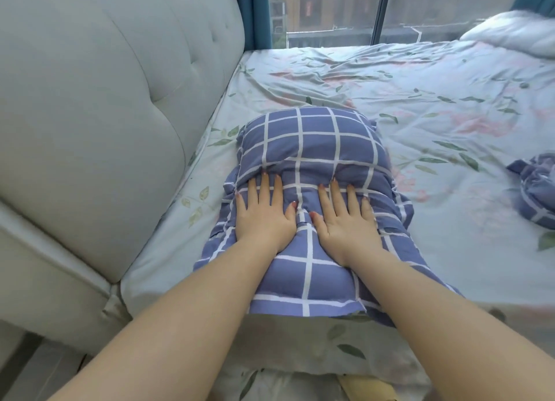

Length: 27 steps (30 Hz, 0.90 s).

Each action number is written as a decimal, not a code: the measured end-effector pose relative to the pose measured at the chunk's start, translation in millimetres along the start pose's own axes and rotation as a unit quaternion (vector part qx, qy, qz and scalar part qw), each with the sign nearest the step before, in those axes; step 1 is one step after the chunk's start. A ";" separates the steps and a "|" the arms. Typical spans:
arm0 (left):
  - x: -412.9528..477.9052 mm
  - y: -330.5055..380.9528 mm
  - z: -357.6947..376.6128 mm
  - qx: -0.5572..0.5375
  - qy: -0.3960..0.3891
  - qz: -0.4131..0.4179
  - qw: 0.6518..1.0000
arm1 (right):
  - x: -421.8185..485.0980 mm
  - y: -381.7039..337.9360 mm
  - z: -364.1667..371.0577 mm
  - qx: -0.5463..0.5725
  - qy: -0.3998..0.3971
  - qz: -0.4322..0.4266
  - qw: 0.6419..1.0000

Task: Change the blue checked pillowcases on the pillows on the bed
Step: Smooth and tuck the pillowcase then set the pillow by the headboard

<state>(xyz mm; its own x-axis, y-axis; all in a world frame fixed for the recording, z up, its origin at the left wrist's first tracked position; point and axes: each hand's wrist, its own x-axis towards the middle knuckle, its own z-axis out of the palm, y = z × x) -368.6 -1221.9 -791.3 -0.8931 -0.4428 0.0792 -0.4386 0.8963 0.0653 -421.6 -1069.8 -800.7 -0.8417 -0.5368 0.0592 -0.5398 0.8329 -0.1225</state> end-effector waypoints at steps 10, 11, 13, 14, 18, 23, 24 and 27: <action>-55.5 -6.5 -20.4 -0.028 -0.074 0.004 0.997 | -55.3 -4.3 -23.0 0.007 -0.078 -0.010 0.997; -58.2 -6.1 -21.1 -0.028 -0.076 0.000 0.997 | -57.4 -4.2 -23.9 0.009 -0.080 -0.010 0.997; -61.3 -4.3 -22.7 -0.027 -0.081 -0.012 0.996 | -58.1 -3.7 -24.5 0.014 -0.083 -0.012 0.996; -61.4 -2.9 -24.0 -0.028 -0.086 -0.020 0.996 | -56.7 -3.4 -24.3 0.014 -0.083 -0.013 0.996; -55.9 1.6 -23.4 -0.035 -0.094 -0.037 0.994 | -48.3 -1.9 -19.1 0.018 -0.081 -0.012 0.996; -33.3 3.3 -10.2 -0.010 -0.051 -0.035 0.998 | -26.4 0.0 -9.8 0.032 -0.075 -0.008 0.997; -26.5 4.1 -8.8 -0.008 -0.048 -0.035 0.998 | -20.8 0.9 -8.0 0.038 -0.075 -0.007 0.996; -6.6 6.2 -5.5 -0.012 -0.044 -0.039 0.998 | -4.6 2.7 -4.3 0.049 -0.079 -0.006 0.996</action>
<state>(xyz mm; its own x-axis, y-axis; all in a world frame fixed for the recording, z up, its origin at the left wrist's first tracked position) -364.8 -1213.5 -785.9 -0.8625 -0.5059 -0.0144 -0.5049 0.8583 0.0915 -419.3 -1064.5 -797.0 -0.8181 -0.5672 -0.0951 -0.5386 0.8136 -0.2191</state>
